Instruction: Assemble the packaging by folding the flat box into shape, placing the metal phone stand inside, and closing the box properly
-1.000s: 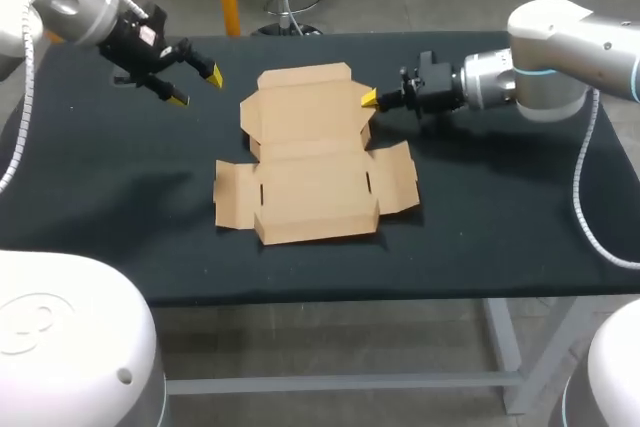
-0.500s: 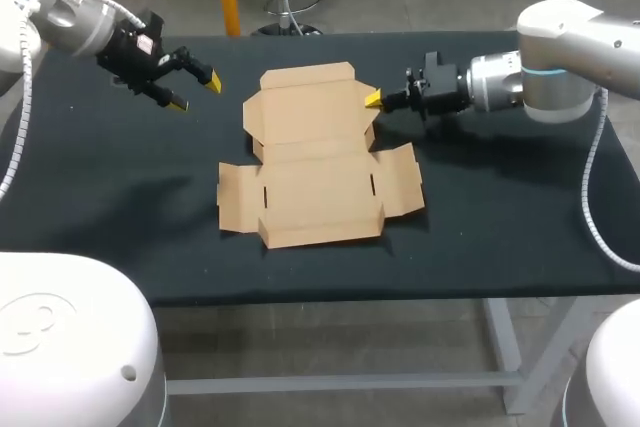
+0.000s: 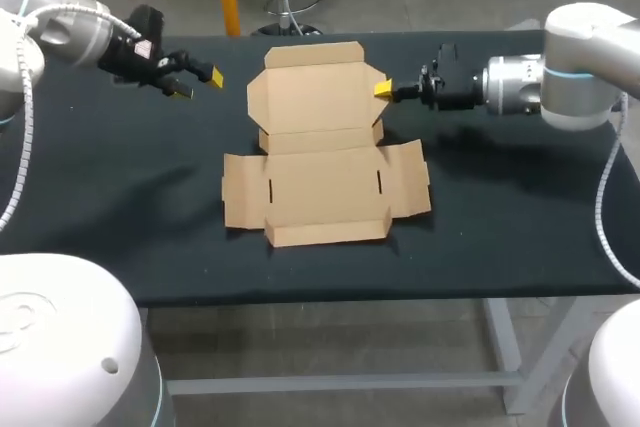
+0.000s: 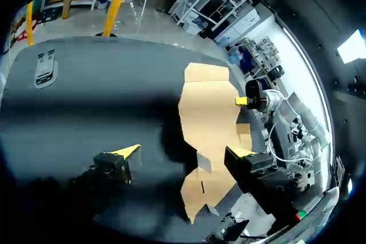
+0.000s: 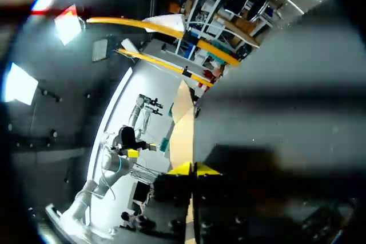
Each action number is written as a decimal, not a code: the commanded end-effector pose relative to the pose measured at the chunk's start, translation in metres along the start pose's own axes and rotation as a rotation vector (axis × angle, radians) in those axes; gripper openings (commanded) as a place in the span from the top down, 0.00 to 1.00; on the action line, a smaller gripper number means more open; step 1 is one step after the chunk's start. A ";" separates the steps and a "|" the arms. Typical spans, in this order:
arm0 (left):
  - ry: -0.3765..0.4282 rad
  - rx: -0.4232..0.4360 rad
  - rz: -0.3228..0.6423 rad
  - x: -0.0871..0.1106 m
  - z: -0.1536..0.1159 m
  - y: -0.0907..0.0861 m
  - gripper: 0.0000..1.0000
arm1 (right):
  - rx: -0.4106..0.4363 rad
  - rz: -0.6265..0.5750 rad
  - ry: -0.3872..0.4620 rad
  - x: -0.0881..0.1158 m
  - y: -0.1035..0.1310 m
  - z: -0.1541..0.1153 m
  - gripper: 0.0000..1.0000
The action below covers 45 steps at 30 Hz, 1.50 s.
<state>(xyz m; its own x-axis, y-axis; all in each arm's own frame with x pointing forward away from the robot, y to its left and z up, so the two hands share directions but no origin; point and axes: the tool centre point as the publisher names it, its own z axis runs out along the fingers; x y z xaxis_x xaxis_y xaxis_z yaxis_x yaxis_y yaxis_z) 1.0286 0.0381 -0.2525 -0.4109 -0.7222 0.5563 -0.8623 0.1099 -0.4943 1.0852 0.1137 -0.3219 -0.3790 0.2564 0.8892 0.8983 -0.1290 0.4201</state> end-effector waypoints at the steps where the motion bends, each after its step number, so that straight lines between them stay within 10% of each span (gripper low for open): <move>1: 0.049 0.085 0.066 -0.001 0.007 0.002 0.00 | -0.041 -0.025 0.021 0.007 -0.004 -0.010 1.00; 19: 0.298 0.148 0.389 0.011 0.036 -0.031 0.00 | -0.082 -0.106 0.134 0.020 0.012 -0.003 1.00; 31: 0.509 0.111 0.460 0.016 0.055 -0.047 0.00 | -0.106 -0.170 0.194 0.031 0.016 0.002 1.00; 45: 0.532 0.102 0.471 0.018 0.056 -0.047 0.00 | -0.105 -0.211 0.225 0.037 0.022 0.008 1.00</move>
<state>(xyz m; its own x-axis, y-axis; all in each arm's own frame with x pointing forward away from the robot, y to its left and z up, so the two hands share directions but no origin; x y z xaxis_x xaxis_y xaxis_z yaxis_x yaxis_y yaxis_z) 1.0755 -0.0200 -0.2559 -0.8384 -0.2431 0.4878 -0.5393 0.2411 -0.8069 1.0882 0.1271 -0.2783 -0.5971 0.1005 0.7958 0.7718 -0.1985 0.6041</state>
